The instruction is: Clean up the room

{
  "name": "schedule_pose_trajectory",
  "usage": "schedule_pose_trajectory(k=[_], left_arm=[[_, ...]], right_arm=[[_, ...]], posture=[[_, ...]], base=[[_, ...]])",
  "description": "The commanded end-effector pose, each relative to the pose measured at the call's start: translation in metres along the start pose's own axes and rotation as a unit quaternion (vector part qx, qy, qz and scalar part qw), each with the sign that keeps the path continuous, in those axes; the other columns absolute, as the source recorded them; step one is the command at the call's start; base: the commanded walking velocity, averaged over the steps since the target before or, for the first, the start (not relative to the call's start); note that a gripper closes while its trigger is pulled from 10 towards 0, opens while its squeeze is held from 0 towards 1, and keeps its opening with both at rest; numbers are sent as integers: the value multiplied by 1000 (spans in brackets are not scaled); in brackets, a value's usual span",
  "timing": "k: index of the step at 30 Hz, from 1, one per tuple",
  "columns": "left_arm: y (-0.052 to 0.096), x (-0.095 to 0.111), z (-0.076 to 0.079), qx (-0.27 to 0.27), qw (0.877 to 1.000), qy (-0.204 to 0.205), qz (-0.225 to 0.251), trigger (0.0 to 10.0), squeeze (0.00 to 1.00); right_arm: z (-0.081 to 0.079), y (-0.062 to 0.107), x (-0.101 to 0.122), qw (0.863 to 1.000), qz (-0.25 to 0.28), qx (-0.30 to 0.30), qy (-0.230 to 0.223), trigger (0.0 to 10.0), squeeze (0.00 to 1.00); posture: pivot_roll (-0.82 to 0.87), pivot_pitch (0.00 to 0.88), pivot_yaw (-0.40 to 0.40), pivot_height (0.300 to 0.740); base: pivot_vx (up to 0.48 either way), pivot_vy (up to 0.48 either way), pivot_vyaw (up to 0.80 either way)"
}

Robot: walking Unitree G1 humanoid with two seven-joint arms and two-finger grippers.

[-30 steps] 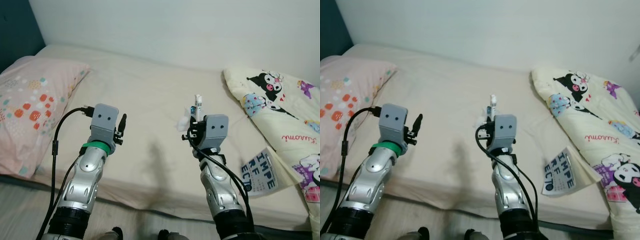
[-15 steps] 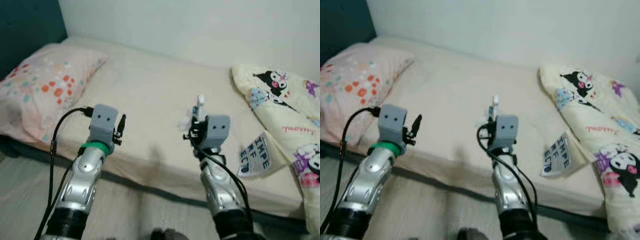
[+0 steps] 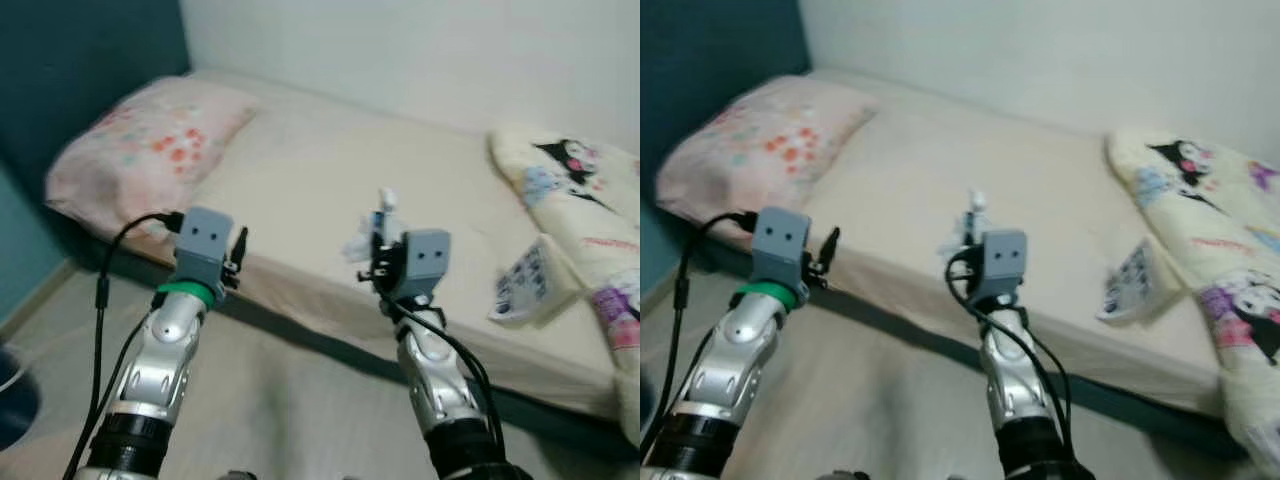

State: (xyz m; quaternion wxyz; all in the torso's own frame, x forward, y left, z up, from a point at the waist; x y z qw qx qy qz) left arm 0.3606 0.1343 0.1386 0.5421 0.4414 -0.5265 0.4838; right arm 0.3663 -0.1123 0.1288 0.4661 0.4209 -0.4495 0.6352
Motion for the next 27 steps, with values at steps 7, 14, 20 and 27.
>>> schedule_pose_trajectory(k=[7, 14, 20, 27], left_arm=[[0, -3, 0, 2, 1000, -13, -7, 10000, 0], [0, -5, -3, 10, 1000, -16, -10, 10000, 0], [1, -6, -5, 13, 1000, -17, -14, 10000, 0], [1, -6, -7, 18, 1000, -19, -13, 10000, 0]], right_arm=[[-5, 2, -3, 1000, -3, 13, -5, 10000, 0], [-12, 3, -3, 999, 2, 33, -14, 10000, 0], [-17, 4, -1, 999, 9, 47, -22, 10000, 0], [-24, 5, 0, 997, 14, 66, -28, 10000, 0]], posture=[[50, 0, 1, 740], [51, 0, 3, 740], [53, 0, 3, 740], [55, 0, 4, 740]], base=[[0, 0, 778], [0, 0, 767], [0, 0, 763], [0, 0, 760]])
Point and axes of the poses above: a point about 5 cm out from each wrist's last joint towards the gripper, its own y axis pointing back from the gripper into the wrist, its own x axis along the axis of the wrist's last joint, z = x × y, the point moved 4 cm from there along -y, pointing out of the wrist towards the gripper, and after that the axes turned 14 degrees about y, right-handed, at the moved point
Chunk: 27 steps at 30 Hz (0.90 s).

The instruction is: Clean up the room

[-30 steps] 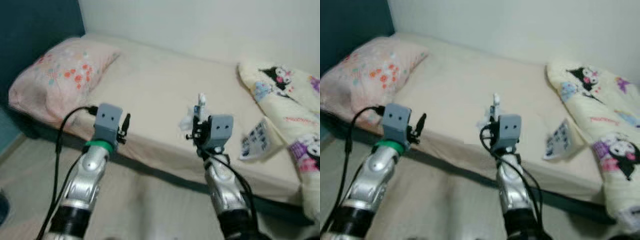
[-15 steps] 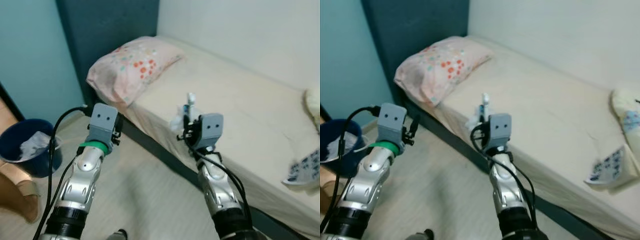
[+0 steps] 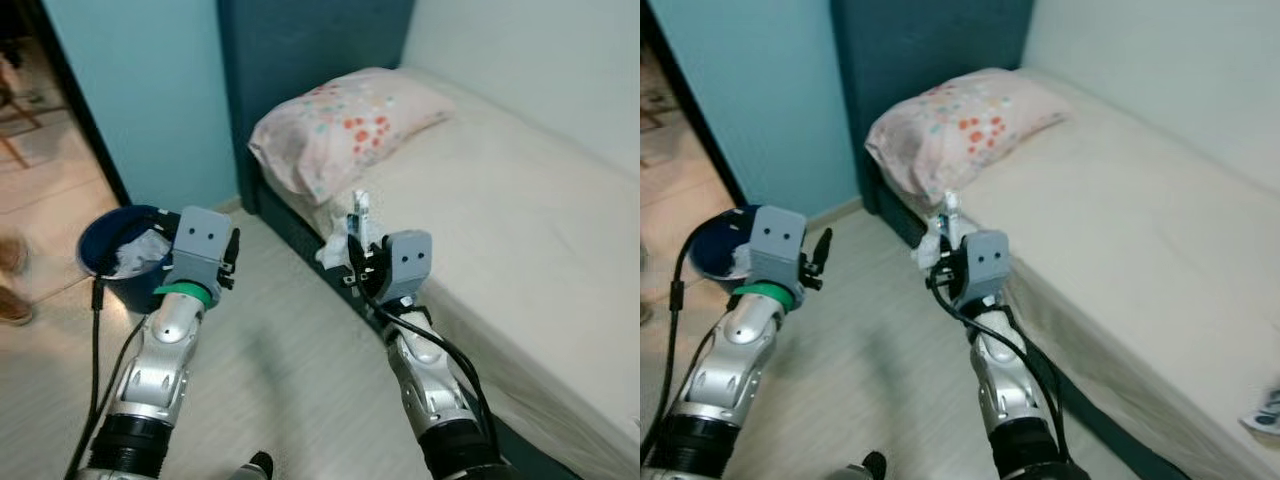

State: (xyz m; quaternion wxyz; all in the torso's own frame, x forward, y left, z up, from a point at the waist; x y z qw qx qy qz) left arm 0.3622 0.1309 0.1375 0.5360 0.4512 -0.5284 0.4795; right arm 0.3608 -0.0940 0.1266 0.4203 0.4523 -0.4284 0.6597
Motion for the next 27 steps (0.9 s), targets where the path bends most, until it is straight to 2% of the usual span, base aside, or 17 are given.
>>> schedule_pose_trajectory(k=[1, 8, 15, 27], left_arm=[[3, -5, -10, 15, 1000, -8, -10, 10000, 0], [3, -4, -13, 23, 1000, -12, -5, 10000, 0], [1, -7, -20, 47, 998, -27, -8, 10000, 0], [1, -9, -23, 54, 998, -34, -13, 10000, 0]], right_arm=[[-6, 2, -3, 1000, -3, 9, -8, 10000, 0], [-10, 3, -2, 1000, -1, 22, -10, 10000, 0], [-13, 3, -3, 999, 0, 30, -14, 10000, 0], [-13, 3, -7, 1000, -13, 26, -5, 10000, 0]], posture=[[55, 0, 5, 740], [56, 0, 6, 740], [56, 0, 7, 740], [58, 0, 9, 740]], base=[[0, 0, 763], [0, 0, 763], [453, 0, 708], [469, 0, 67]])
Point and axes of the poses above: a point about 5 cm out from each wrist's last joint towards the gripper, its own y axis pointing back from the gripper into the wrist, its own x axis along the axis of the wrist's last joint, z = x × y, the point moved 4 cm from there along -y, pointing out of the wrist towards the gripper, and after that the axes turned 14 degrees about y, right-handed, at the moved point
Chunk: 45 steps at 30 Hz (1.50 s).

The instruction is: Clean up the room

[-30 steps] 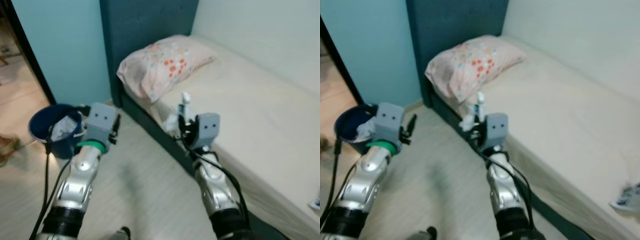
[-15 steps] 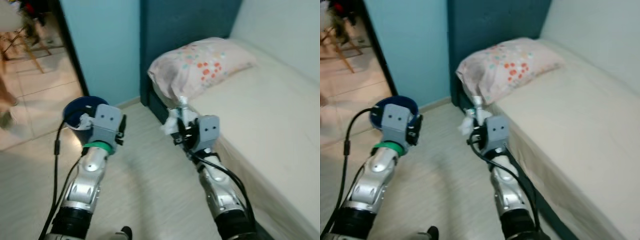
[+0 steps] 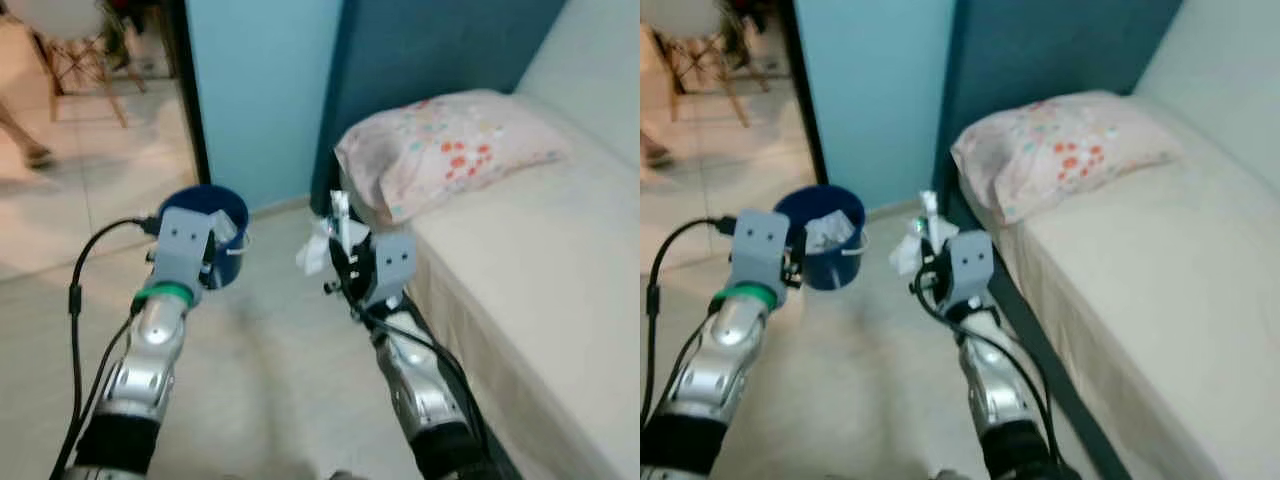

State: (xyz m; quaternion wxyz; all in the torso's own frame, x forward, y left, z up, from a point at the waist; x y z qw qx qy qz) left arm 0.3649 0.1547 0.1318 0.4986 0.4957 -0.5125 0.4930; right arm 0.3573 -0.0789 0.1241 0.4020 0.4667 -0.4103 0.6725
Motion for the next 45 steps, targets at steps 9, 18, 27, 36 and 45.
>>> schedule_pose_trajectory(k=[9, 18, 27, 36, 45], left_arm=[[-1, -4, 0, 3, 1000, -11, -7, 10000, 0], [-1, -4, 0, 4, 1000, -13, -7, 10000, 0], [-2, -4, 0, 4, 1000, -15, -7, 10000, 0], [-2, -4, 0, 1, 1000, -16, -7, 10000, 0], [-1, -6, 1, 1, 1000, -17, -9, 10000, 0]], right_arm=[[0, 4, -8, 1000, -15, 3, 0, 10000, 0], [1, 4, -9, 1000, -16, 1, -1, 10000, 0], [4, 3, -8, 1000, -14, -6, -3, 10000, 0], [19, 4, -16, 998, -35, -43, 12, 10000, 0], [8, 6, -18, 999, -37, -11, 3, 10000, 0]], posture=[[60, 0, 9, 740], [62, 0, 10, 740], [61, 0, 10, 740], [60, 0, 10, 740], [59, 0, 10, 740]], base=[[469, 0, 740], [469, 0, 415], [469, 0, 0], [469, 0, 0], [469, 0, 0]])
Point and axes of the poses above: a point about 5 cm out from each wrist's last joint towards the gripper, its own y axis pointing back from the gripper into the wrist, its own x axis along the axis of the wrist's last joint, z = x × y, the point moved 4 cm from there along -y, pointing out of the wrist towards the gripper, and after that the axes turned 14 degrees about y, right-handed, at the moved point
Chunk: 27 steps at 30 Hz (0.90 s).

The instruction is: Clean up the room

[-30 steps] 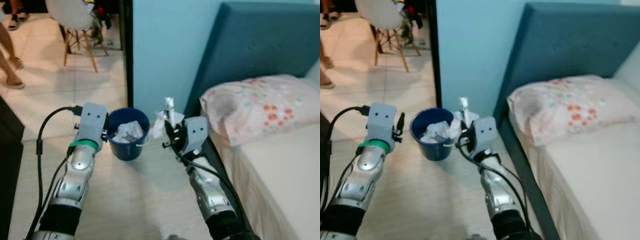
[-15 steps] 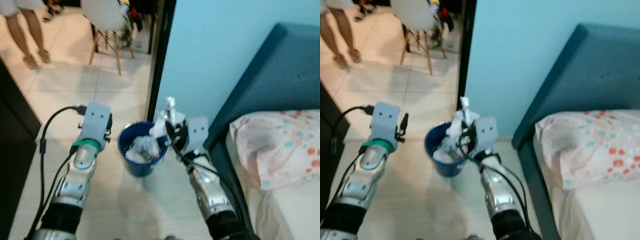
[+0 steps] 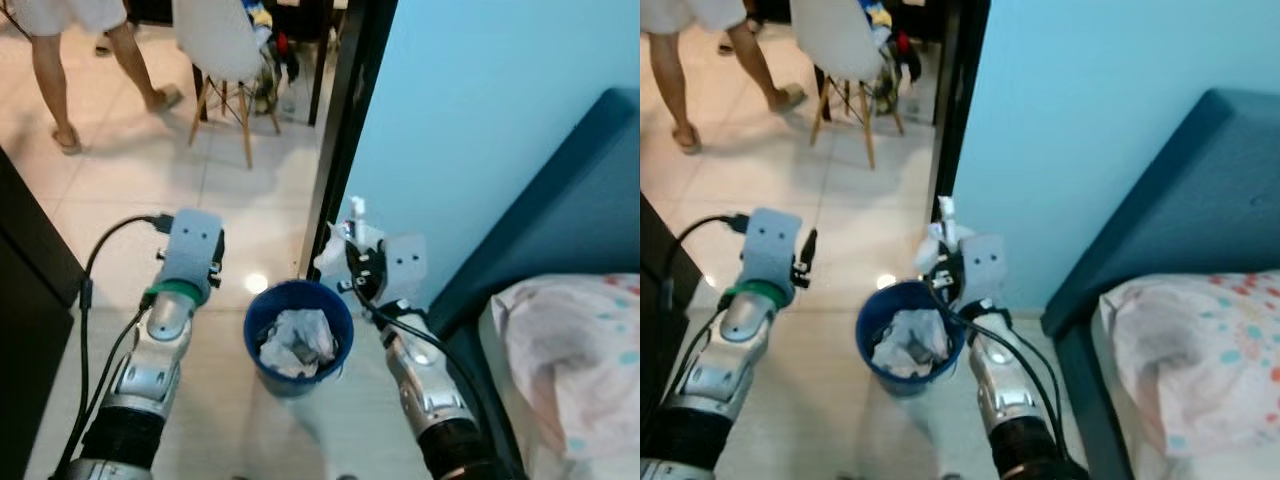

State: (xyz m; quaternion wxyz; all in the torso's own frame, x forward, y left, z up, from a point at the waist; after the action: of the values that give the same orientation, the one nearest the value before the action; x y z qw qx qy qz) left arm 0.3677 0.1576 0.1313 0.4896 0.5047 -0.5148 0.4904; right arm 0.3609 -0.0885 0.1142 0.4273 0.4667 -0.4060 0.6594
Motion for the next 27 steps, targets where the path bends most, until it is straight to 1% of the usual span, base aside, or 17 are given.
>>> schedule_pose_trajectory(k=[1, 2, 6, 7, 8, 11, 12, 13, 15, 16, 17, 20, 22, 24, 25, 26, 27], left_arm=[[3, -7, 4, -6, 1000, -7, -11, 10000, 0], [4, -13, 3, -8, 1000, -17, -23, 10000, 0], [6, -22, 2, -11, 999, -29, -40, 10000, 0], [10, -37, 1, -17, 997, -46, -65, 10000, 0], [19, -62, 5, -53, 990, -70, -106, 10000, 0], [23, -70, 8, -70, 988, -76, -117, 10000, 0], [35, -86, 14, -110, 984, -60, -130, 10000, 0], [35, -86, 14, -110, 984, -60, -130, 10000, 0], [40, -95, 14, -114, 984, -43, -129, 10000, 0], [40, -95, 14, -114, 984, -43, -129, 10000, 0], [41, -97, 12, -109, 985, -38, -126, 10000, 0], [45, -102, 13, -114, 984, -45, -131, 10000, 0], [48, -104, 14, -119, 982, -47, -136, 10000, 0], [60, -111, 15, -141, 977, -54, -152, 10000, 0], [60, -111, 15, -141, 977, -54, -152, 10000, 0], [66, -113, 15, -151, 974, -57, -157, 10000, 0], [80, -113, 15, -174, 969, -58, -164, 10000, 0]], right_arm=[[-1, 5, -8, 1000, -16, 7, -1, 10000, 0], [-1, 6, -13, 1000, -23, 9, 1, 10000, 0], [0, 7, -17, 999, -31, 10, 3, 10000, 0], [1, 9, -23, 999, -42, 10, 3, 10000, 0], [3, 13, -34, 998, -65, 10, 7, 10000, 0], [3, 14, -38, 997, -72, 10, 9, 10000, 0], [3, 22, -59, 992, -122, 21, 25, 10000, 0], [3, 22, -59, 992, -122, 21, 25, 10000, 0], [1, 31, -80, 983, -175, 37, 44, 10000, 0], [1, 31, -80, 983, -175, 37, 44, 10000, 0], [0, 35, -88, 979, -193, 44, 50, 10000, 0], [-6, 42, -100, 971, -224, 60, 55, 10000, 0], [-8, 45, -104, 968, -234, 67, 56, 10000, 0], [-16, 48, -111, 964, -250, 79, 44, 10000, 0], [-16, 48, -111, 964, -250, 79, 44, 10000, 0], [-19, 48, -113, 963, -254, 82, 39, 10000, 0], [-23, 48, -113, 963, -256, 83, 29, 10000, 0]], posture=[[59, 0, 10, 740], [59, 0, 10, 740], [62, 0, 10, 740], [65, 2, 10, 740], [67, 4, 10, 740], [67, 4, 10, 740], [78, 16, 8, 740], [78, 16, 8, 740], [78, 27, 8, 740], [78, 27, 8, 740], [78, 27, 8, 740], [73, 67, 12, 740], [73, 70, 14, 740], [84, 116, 28, 740], [84, 116, 28, 740], [84, 116, 28, 740], [103, 152, 37, 740]], base=[[465, 0, 0], [465, 0, 0], [398, 0, 0], [0, 0, 0], [0, 0, 0], [0, 0, 0], [0, 0, 0], [0, 0, 0], [0, 0, 0], [0, 0, 0], [0, 0, 0], [0, 0, 0], [0, 0, 0], [0, 0, 0], [0, 0, 0], [0, 0, 0], [0, 0, 0]])
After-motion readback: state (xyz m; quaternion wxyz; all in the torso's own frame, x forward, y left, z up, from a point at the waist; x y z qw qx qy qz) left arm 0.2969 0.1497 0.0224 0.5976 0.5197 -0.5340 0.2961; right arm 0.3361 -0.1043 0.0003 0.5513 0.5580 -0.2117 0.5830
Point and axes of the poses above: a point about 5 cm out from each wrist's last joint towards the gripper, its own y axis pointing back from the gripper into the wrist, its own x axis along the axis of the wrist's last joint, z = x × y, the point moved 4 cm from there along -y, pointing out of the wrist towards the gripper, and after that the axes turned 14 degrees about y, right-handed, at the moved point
